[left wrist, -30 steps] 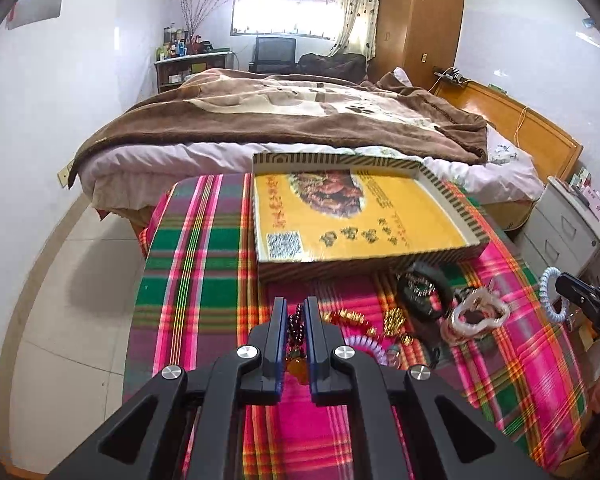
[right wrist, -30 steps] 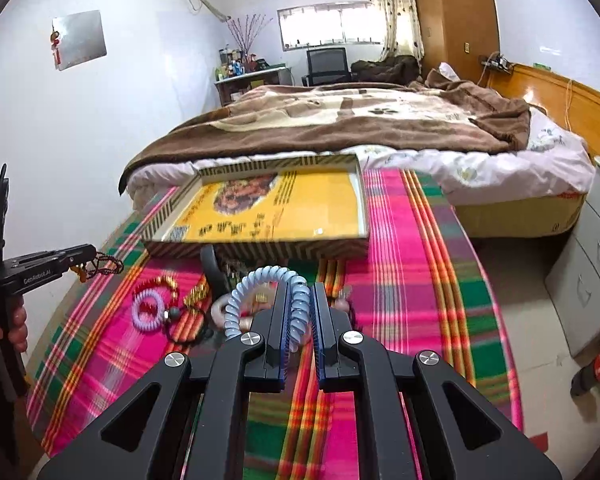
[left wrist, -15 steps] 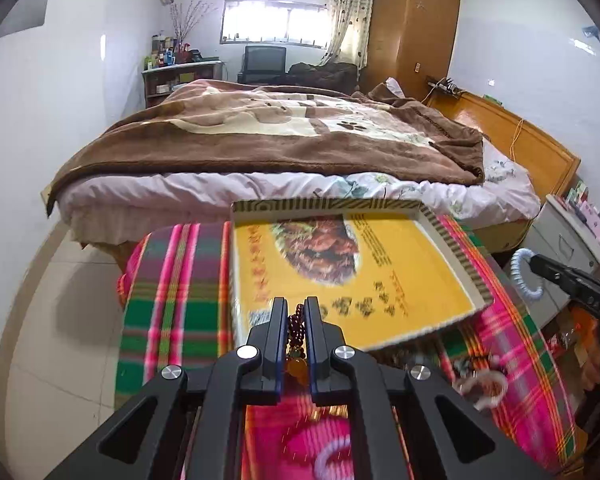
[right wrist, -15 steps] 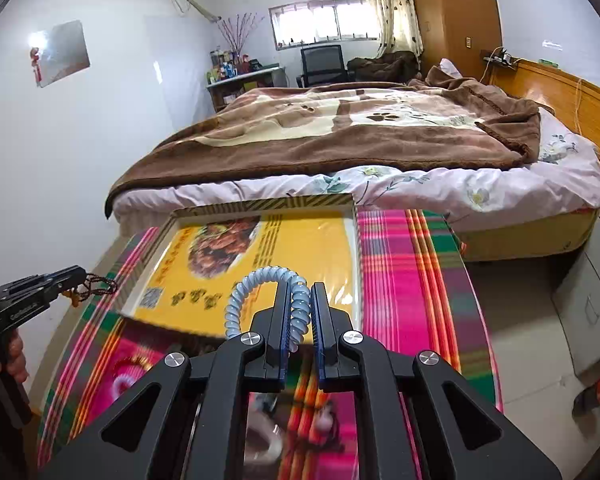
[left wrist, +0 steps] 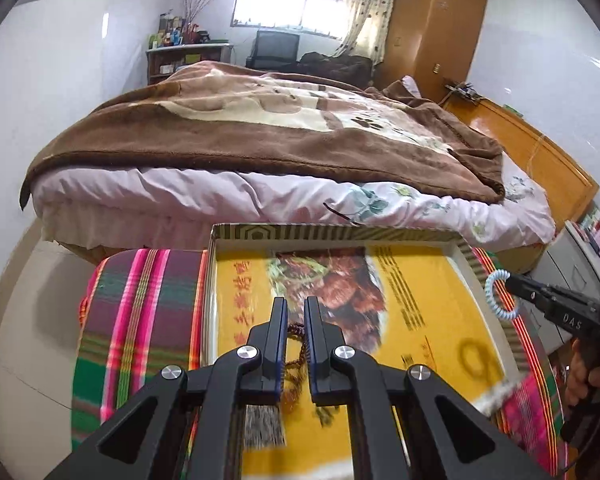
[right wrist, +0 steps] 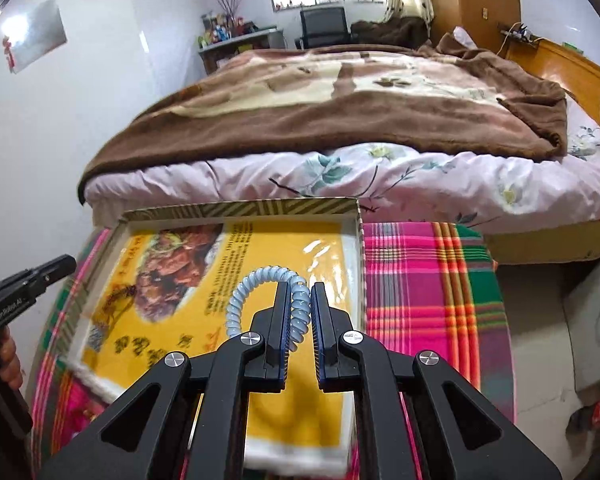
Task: Organize jewelry
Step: 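Carry both held pieces over the yellow box with both tools, then open both tools to drop the bracelet and bead strand into the yellow box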
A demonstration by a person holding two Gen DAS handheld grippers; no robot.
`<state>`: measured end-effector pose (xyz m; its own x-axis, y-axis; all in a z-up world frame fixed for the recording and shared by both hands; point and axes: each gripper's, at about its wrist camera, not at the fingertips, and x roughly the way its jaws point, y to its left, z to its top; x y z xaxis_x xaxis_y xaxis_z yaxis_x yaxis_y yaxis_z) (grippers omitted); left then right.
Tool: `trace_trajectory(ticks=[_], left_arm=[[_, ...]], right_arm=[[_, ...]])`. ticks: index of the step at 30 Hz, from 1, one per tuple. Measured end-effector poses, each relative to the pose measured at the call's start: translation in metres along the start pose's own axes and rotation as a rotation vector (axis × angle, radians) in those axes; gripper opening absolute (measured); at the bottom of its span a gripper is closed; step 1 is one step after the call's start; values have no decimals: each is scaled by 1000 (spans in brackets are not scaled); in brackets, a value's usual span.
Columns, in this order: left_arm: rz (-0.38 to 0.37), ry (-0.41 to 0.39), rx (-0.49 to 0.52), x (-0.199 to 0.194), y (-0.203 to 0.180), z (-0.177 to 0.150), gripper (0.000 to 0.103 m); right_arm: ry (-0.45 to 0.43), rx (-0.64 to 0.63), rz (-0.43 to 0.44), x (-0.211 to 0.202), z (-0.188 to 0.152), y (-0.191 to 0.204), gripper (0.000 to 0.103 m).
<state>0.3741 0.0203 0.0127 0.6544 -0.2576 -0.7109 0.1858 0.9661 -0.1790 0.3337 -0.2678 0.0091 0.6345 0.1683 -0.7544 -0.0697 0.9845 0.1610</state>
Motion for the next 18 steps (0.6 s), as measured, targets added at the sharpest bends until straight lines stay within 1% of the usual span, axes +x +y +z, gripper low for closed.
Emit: trace_trajectory(ticks=[6,11,16,18], left_arm=[[23,49,-1,32,5,2,8],[23,77,6,45,6,-3,8],[27,101,-7,52,10,-8,8],[35,105,-8,54,12,-10,8]], right_arm=[[53,-18,-24,33,8,0,10],[96,4,-34,52,12,-5,10],[102,1,-47,59,12,-6,10],[118,12,-52,64,12,-8,10]])
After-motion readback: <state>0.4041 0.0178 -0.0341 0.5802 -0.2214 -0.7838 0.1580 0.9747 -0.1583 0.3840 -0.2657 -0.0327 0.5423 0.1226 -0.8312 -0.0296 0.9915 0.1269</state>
